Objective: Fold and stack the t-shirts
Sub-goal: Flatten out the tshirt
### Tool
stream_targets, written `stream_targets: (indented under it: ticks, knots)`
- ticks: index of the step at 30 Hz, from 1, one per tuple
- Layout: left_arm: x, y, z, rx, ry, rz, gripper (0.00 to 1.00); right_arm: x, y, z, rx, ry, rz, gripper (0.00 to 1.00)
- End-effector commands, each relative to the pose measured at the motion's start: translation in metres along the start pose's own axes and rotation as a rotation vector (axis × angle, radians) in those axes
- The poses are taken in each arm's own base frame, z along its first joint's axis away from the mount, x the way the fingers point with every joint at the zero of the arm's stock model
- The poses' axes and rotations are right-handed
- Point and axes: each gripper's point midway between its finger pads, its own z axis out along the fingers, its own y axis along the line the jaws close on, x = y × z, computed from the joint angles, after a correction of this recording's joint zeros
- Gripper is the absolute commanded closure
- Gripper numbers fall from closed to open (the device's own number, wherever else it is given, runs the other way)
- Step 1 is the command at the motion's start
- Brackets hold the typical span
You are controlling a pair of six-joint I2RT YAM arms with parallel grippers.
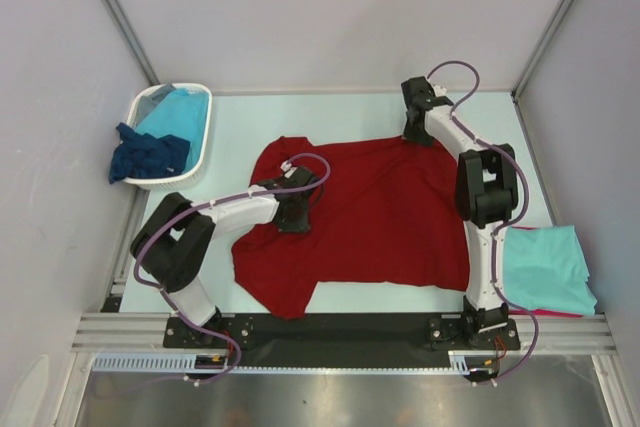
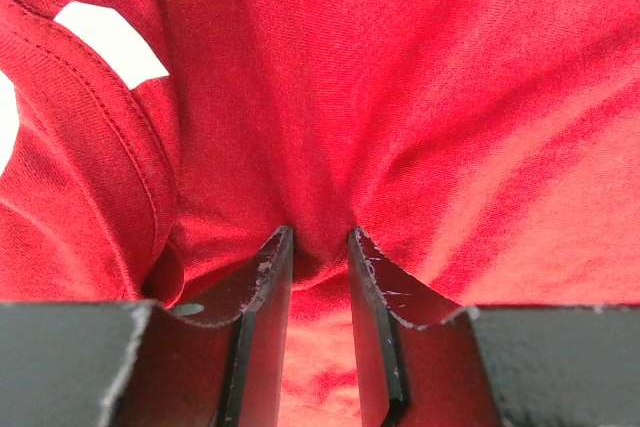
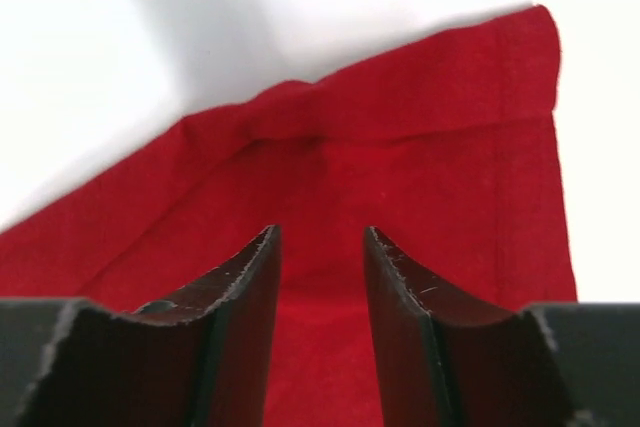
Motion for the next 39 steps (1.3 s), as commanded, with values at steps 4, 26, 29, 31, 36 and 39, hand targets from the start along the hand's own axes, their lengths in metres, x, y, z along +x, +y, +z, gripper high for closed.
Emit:
stream_targets:
  ticks: [4,26,29,31,36,39]
  knots:
    - [0.007,-0.007,-0.005,0.022,0.025,0.002,0.67,-0.020,0.007,0.011,-0.006,-0.027,0.034,0.58]
    - [0.014,0.000,-0.005,-0.003,0.056,0.050,0.67,-0.025,0.016,0.066,0.010,0.010,0.063,0.57]
    - [0.016,0.003,-0.004,-0.009,0.063,0.055,0.67,-0.031,0.018,0.068,0.005,-0.003,0.068,0.57]
    - [0.018,0.004,-0.004,-0.011,0.065,0.057,0.67,-0.034,0.019,0.069,0.003,-0.013,0.070,0.57]
    - [0.022,0.007,-0.003,-0.017,0.074,0.064,0.67,-0.044,0.021,0.074,-0.008,-0.031,0.077,0.56]
    - [0.023,0.007,-0.001,-0.018,0.077,0.067,0.67,-0.045,0.019,0.079,-0.003,-0.033,0.083,0.56]
